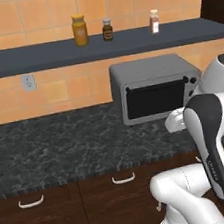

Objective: Navigate to the toaster.

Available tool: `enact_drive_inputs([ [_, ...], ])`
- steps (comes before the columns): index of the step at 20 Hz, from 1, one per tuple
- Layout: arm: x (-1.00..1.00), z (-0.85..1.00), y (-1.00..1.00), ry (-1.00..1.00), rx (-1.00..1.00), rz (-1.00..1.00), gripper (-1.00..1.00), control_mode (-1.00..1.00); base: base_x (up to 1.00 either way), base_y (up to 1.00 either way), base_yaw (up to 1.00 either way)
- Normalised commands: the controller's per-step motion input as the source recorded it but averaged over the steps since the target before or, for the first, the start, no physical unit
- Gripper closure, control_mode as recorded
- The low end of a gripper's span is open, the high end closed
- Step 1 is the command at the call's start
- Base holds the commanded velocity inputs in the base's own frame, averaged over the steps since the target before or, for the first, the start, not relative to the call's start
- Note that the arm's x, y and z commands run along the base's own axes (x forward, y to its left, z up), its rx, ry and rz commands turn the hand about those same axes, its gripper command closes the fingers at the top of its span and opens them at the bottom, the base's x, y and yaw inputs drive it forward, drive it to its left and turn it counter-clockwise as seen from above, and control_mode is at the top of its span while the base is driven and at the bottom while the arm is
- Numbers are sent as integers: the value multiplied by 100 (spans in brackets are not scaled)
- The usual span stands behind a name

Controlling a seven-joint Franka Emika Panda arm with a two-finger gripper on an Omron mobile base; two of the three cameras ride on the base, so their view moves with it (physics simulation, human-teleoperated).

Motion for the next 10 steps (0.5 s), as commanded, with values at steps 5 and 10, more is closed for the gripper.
enact_drive_inputs([
  [5,0,0,0,0,0,0,-100,100,-51,44,87],
  [10,0,0,0,0,0,0,-100,100,-34,23,100],
])
